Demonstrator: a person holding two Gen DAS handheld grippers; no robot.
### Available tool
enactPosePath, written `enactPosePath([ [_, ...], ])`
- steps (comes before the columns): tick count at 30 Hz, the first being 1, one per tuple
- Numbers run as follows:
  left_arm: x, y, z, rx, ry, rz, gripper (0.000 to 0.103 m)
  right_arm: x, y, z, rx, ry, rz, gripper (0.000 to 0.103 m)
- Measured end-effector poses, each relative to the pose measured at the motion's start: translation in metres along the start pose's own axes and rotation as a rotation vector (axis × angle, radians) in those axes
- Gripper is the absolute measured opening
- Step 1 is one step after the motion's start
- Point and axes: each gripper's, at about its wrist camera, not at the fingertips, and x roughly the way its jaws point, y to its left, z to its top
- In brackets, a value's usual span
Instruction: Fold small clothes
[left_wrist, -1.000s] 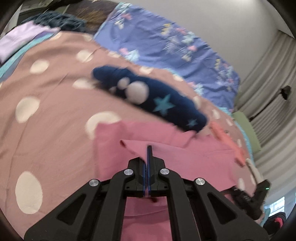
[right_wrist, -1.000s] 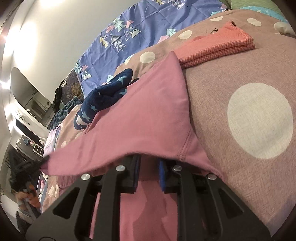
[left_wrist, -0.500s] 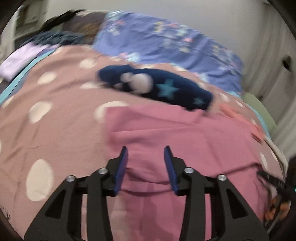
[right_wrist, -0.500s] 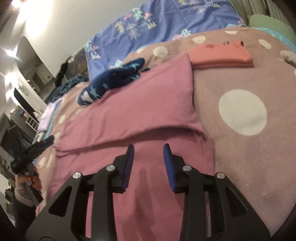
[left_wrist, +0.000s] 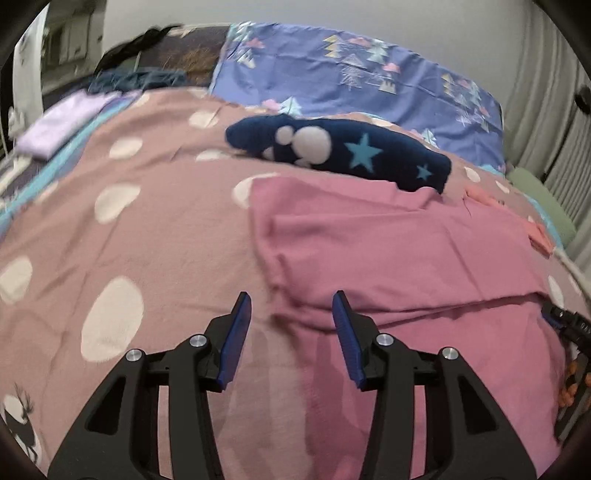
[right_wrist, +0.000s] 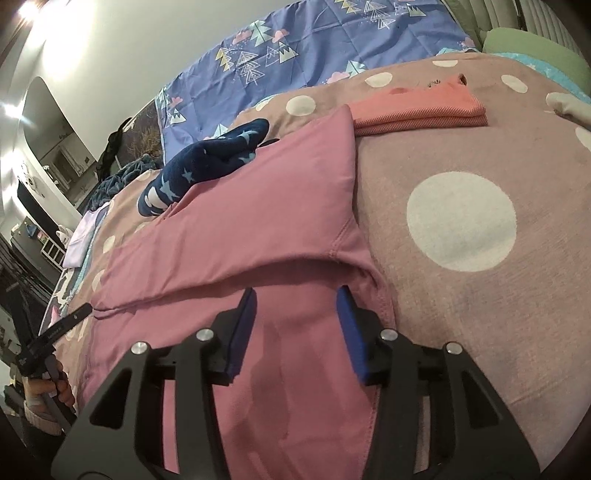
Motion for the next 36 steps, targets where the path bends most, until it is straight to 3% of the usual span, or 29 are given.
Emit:
enactPosePath([
  [3,0.002,0.01,-0.001,-0.036,0.014,-0.036,0.02,0.001,0.002,-0.002,-0.01,0.001,0.005,0.053],
  [10,0.014,-0.013,0.01,0.068,0.004,-0.008,0.018,0.003,0.004,-0.001,-0.025,0.003,0.013,0.058],
  [11,0.015,-0.015,0.012,0.078,0.002,-0.002,0.006,0.003,0.004,-0.001,-0.024,0.003,0.014,0.058],
  [12,0.015,-0.017,0.015,0.087,0.003,0.004,0.005,0.003,0.004,-0.002,-0.025,0.002,0.013,0.058],
  [16,0.008,-0.013,0.023,0.047,-0.013,0.166,0.001,0.002,0.004,-0.002,-0.023,0.002,0.014,0.058],
  [17,0.006,-0.011,0.024,0.02,-0.016,0.173,0.001,0.002,0.005,-0.002,-0.023,0.001,0.015,0.058],
  [19,0.001,-0.017,0.022,-0.004,-0.034,0.084,0.001,0.001,0.007,-0.002,-0.027,-0.004,0.008,0.057],
  [22,0.009,-0.052,0.014,0.092,-0.01,-0.034,0.021,-0.005,0.015,-0.003,-0.051,-0.009,-0.026,0.055],
  [23,0.015,-0.06,0.01,0.118,0.007,-0.039,0.034,-0.008,0.017,-0.005,-0.063,-0.007,-0.03,0.055],
  [25,0.038,-0.078,-0.001,0.181,0.074,-0.03,0.038,-0.018,0.023,-0.003,-0.074,0.004,0.032,0.048],
  [28,0.042,-0.082,-0.001,0.196,0.069,-0.006,0.041,-0.032,0.023,0.018,-0.067,-0.017,0.119,0.048],
  [33,0.044,-0.075,-0.001,0.163,0.065,-0.044,0.042,-0.008,-0.005,0.09,-0.005,-0.044,0.01,0.049],
  [34,0.044,-0.076,-0.001,0.165,0.064,-0.042,0.042,0.012,-0.018,0.107,0.038,-0.027,-0.035,0.051],
  [36,0.045,-0.077,-0.001,0.18,0.063,-0.026,0.043,0.04,-0.033,0.123,0.102,0.019,-0.041,0.054],
])
